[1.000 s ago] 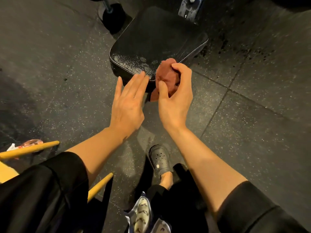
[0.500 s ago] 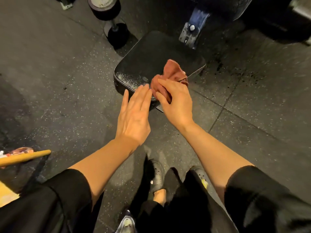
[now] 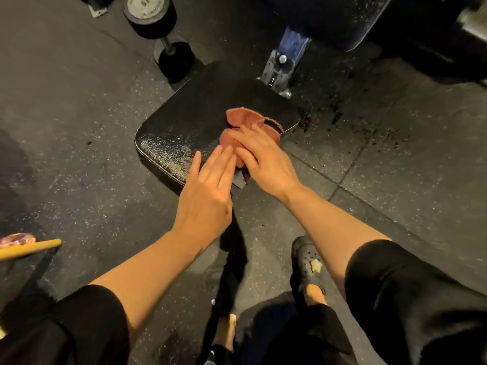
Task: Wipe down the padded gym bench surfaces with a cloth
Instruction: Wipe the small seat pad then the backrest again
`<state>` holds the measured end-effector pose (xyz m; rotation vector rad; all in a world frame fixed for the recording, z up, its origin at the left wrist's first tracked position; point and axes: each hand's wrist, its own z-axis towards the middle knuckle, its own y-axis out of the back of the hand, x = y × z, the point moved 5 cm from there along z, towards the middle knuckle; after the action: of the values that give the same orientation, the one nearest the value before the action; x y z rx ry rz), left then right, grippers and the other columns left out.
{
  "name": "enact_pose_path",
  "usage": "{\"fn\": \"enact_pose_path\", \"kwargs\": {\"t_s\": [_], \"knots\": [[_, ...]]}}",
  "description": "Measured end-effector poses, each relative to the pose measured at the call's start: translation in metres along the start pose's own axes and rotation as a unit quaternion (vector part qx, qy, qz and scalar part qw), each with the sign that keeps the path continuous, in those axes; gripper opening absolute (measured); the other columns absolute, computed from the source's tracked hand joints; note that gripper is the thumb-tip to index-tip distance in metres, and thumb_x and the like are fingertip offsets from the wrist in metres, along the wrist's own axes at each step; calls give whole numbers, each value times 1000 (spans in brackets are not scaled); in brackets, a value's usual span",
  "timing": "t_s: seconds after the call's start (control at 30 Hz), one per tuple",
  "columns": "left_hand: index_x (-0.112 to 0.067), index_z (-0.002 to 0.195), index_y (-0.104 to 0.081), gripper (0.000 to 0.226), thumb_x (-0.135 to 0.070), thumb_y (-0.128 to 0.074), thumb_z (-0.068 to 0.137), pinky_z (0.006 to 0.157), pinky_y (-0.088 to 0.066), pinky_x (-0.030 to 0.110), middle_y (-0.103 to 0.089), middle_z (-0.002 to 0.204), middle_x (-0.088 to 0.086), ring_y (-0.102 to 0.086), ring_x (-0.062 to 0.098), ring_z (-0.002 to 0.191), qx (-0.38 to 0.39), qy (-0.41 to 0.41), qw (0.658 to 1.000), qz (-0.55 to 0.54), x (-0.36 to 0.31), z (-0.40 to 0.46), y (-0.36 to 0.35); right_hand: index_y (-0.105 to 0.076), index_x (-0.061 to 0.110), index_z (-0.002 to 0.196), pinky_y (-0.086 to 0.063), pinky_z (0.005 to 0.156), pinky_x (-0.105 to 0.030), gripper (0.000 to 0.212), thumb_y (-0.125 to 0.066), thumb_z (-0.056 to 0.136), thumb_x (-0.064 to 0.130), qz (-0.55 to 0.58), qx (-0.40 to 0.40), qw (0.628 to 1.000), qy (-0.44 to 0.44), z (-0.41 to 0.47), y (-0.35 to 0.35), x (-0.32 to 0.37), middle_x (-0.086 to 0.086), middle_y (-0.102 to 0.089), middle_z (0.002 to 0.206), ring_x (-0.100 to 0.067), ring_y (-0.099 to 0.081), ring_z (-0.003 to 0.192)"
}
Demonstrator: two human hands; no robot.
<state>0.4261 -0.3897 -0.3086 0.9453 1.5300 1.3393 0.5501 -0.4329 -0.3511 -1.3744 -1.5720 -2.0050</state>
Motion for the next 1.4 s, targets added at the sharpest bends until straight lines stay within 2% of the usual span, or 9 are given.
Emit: {"fn": "enact_pose_path", "kwargs": {"t_s": [0.17,0.47,0.67,0.8,0.9,1.03,1.13,1.27,1.4], "knots": [[3,136,-45,69,-7,-65,72,115,-16,49,-42,144,19,-37,33,135,57,39,996,52,-9,24,-10,-48,26,138,-22,114,-37,39,-42,100,24,16,-31,981,-191,42,39,-86,-8,-40,148,-29,-26,142],[0,133,-50,76,-7,-72,61,113,-20,52,-53,132,17,-43,32,117,54,65,994,68,-14,38,-24,-45,30,140,-11,120,-39,46,-51,94,35,-50,85,995,9,55,20,-75,-8,-36,151,-29,-18,145],[-1,135,-49,67,1,-68,71,115,-19,52,-53,132,15,-43,31,115,41,75,993,76,-13,39,-27,-45,25,139,-17,118,-42,45,-51,95,26,-37,0,994,-101,69,30,-95,-11,-40,148,-33,-24,142],[-1,134,-50,67,0,-69,70,114,-19,54,-53,131,15,-42,31,114,47,78,993,75,-13,41,-28,-42,22,142,-13,118,-34,48,-51,95,21,-31,13,998,-57,31,30,-77,-12,-34,152,-28,-19,145],[-1,136,-48,70,-1,-70,69,115,-15,54,-52,132,16,-42,32,116,59,77,992,77,-14,40,-27,-48,18,138,-30,110,-36,50,-59,89,12,-70,30,997,-20,37,51,-88,-13,-51,139,-33,-40,132],[1,135,-47,82,-11,-78,60,114,-14,56,-50,132,18,-42,34,119,69,71,994,55,-18,41,-19,-47,14,136,-39,92,-39,52,-63,87,12,-108,-80,979,-150,46,86,-85,-13,-60,122,-35,-51,109],[3,136,-44,77,-6,-73,65,116,-8,51,-44,138,20,-37,35,130,30,72,997,2,-18,31,-5,-45,10,134,-37,95,-37,62,-72,80,20,-79,-159,977,-117,34,85,-37,-12,-54,123,-30,-46,111],[8,130,-47,64,2,-65,68,119,-7,45,-46,135,22,-40,36,129,-50,135,988,-60,-4,-3,18,-55,14,132,-31,104,-30,51,-61,87,39,32,21,999,25,10,24,27,-4,-59,127,-26,-45,119],[7,128,-49,61,4,-65,69,120,-6,42,-48,133,22,-39,33,128,-71,167,981,-67,18,-35,27,-55,34,132,-27,109,-40,48,-58,86,43,-10,5,999,-45,20,3,19,2,-49,141,-26,-35,130]]}}
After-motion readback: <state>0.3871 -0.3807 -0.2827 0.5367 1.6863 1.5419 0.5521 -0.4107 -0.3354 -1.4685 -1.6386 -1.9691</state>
